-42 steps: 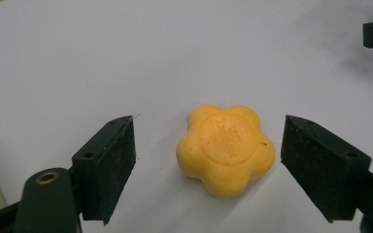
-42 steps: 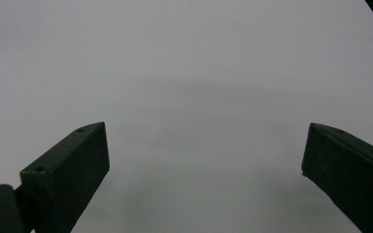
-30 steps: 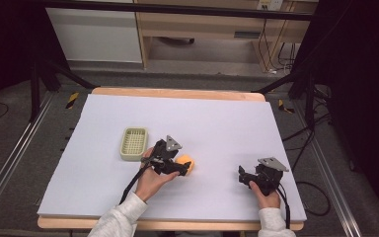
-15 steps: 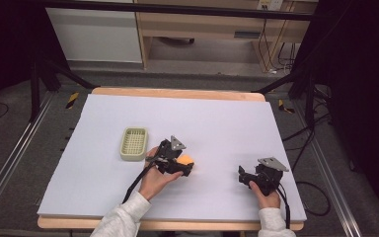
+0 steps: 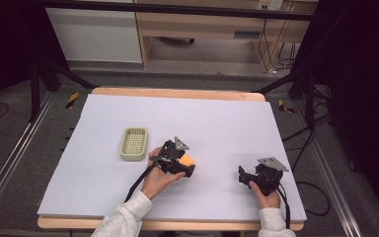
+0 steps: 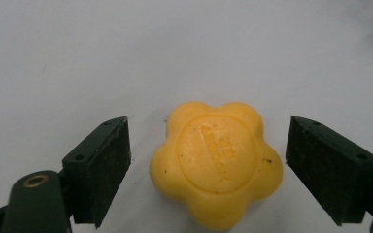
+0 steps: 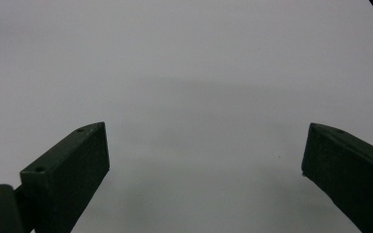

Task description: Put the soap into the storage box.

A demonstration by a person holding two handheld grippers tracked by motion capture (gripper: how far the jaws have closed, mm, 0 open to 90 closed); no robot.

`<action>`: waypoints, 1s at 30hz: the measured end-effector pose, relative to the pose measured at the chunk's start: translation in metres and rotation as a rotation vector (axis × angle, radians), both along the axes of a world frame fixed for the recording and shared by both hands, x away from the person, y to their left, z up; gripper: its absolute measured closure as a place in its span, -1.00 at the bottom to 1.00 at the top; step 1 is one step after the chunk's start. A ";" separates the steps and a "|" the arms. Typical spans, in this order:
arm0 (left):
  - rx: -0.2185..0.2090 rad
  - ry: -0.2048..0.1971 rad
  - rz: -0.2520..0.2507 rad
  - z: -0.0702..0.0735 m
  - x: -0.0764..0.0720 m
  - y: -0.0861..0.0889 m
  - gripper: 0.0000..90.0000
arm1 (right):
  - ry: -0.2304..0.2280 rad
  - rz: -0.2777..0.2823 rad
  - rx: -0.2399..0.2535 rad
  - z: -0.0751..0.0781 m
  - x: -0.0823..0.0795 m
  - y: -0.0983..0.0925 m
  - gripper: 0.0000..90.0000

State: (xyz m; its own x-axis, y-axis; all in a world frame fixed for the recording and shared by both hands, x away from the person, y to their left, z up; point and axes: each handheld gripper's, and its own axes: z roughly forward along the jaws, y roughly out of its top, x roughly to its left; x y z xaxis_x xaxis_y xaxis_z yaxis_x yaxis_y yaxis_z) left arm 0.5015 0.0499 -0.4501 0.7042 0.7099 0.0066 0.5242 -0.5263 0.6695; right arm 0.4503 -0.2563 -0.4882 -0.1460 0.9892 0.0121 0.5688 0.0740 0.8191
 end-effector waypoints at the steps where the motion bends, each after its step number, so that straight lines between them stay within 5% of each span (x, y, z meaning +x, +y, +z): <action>1: 0.002 0.002 0.002 0.000 0.000 0.000 -0.64 | 0.000 0.000 0.000 0.000 0.000 0.000 -0.92; 30: 0.080 0.088 -0.020 -0.016 0.007 -0.008 -0.51 | 0.008 0.007 -0.012 0.000 0.001 0.001 -0.92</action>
